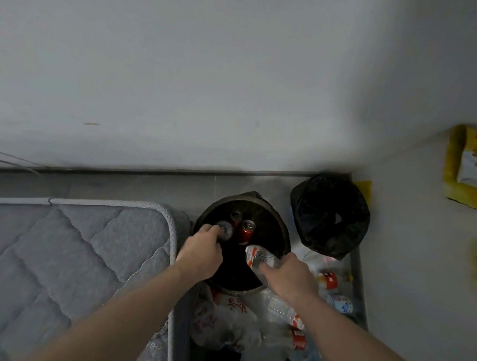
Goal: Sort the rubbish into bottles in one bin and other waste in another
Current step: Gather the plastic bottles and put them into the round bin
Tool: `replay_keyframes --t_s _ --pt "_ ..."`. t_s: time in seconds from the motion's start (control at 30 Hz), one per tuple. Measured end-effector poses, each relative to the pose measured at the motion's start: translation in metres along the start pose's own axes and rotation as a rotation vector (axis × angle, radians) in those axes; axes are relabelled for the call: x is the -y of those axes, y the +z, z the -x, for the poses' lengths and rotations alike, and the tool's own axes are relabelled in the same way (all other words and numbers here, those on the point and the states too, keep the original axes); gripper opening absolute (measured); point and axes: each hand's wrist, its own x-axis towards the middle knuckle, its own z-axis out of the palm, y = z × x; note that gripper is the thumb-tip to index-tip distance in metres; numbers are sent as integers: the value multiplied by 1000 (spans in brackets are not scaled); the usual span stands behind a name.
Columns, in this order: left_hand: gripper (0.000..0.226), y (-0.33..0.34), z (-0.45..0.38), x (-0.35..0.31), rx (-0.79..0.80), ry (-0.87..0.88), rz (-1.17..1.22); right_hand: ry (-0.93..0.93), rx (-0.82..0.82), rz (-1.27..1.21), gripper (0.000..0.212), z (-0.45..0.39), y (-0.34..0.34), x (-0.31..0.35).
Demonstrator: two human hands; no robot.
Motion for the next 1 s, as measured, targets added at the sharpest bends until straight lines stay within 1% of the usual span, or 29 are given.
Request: replay_keyframes --t_s 0.13,0.2,0.27,0.37,0.43,0.5,0.53,0.6,0.63,0.7,0.77,0.93,1.0 --pt "41 13 6 10 50 -27 52 -85 -53 98 70 -9 10 11" --pt "39 19 5 12 40 -6 63 -148 -80 162 70 -17 16 18" --pt "37 25 2 14 -5 26 69 -216 -111 241 69 -26 24 28" --pt "36 30 -4 19 -85 50 108 -264 -95 319 64 -44 39 42" --pt "36 33 -8 23 -110 42 141 -272 -86 374 63 -57 54 48" --pt "36 36 -10 26 -116 52 153 -273 -66 425 66 -68 69 50" --pt "36 37 -11 26 -113 63 153 -266 -47 428 71 -72 76 49" --pt "36 38 -11 26 -113 93 143 -267 -25 360 84 -76 88 46" --pt "36 38 -10 26 -117 106 133 -289 -44 286 86 -76 91 42" --pt "36 37 -8 25 -120 112 116 -366 -125 135 80 -71 89 29" --pt "35 34 -6 23 -109 104 93 -420 -168 60 74 -61 80 11" --pt "35 30 13 17 -27 40 3 -433 -171 -32 55 -14 52 -64" --pt "34 39 31 10 4 -9 -41 -372 -156 -30 51 12 47 -100"
